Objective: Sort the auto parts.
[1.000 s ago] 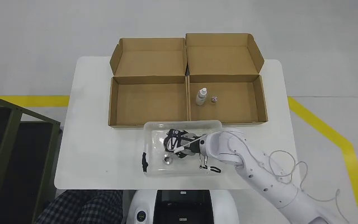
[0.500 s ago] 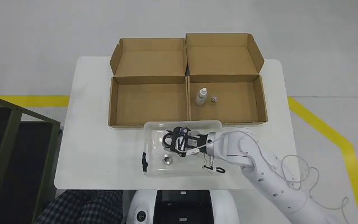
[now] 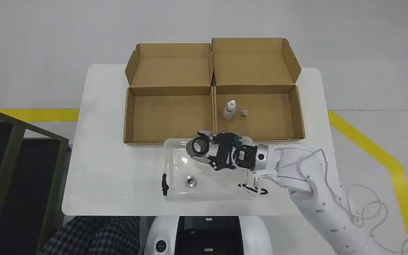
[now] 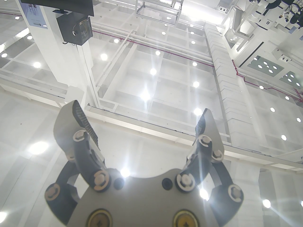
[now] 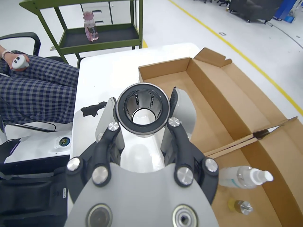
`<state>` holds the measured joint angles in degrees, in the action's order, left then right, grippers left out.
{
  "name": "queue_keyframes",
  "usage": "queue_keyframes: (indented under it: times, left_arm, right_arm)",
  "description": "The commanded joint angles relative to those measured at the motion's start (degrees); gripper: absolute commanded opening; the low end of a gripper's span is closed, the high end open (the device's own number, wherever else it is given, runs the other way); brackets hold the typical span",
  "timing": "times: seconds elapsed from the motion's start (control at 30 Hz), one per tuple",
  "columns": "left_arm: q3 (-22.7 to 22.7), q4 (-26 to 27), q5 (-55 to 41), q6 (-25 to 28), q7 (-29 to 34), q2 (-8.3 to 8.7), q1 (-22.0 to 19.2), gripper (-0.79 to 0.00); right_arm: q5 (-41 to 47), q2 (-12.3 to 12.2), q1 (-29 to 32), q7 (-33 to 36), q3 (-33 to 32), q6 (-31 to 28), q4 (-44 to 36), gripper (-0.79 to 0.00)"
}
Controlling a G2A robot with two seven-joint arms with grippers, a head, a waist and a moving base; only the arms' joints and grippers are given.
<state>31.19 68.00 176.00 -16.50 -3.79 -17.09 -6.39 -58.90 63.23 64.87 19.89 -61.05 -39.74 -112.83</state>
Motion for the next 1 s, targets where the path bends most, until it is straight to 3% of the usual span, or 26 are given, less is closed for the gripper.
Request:
queue_keyframes:
  times: [0.0,0.33,0.97]
  left_arm:
    - [0.0,0.0,0.0,0.0,0.0,0.0,0.0,0.0]
    - [0.0,0.0,0.0,0.0,0.0,0.0,0.0,0.0]
    - [0.0,0.0,0.0,0.0,0.0,0.0,0.0,0.0]
  right_arm:
    - [0.34,-0.23,0.8,-1.23,-1.78,-0.11,-1.01,-0.785]
    - [2.14,-1.18,4.99,-6.34,-9.11,-0.79,-4.57,-0.785]
    - [4.11,-1.86,8.57,-10.3,-14.37,-2.03,-5.22,-0.785]
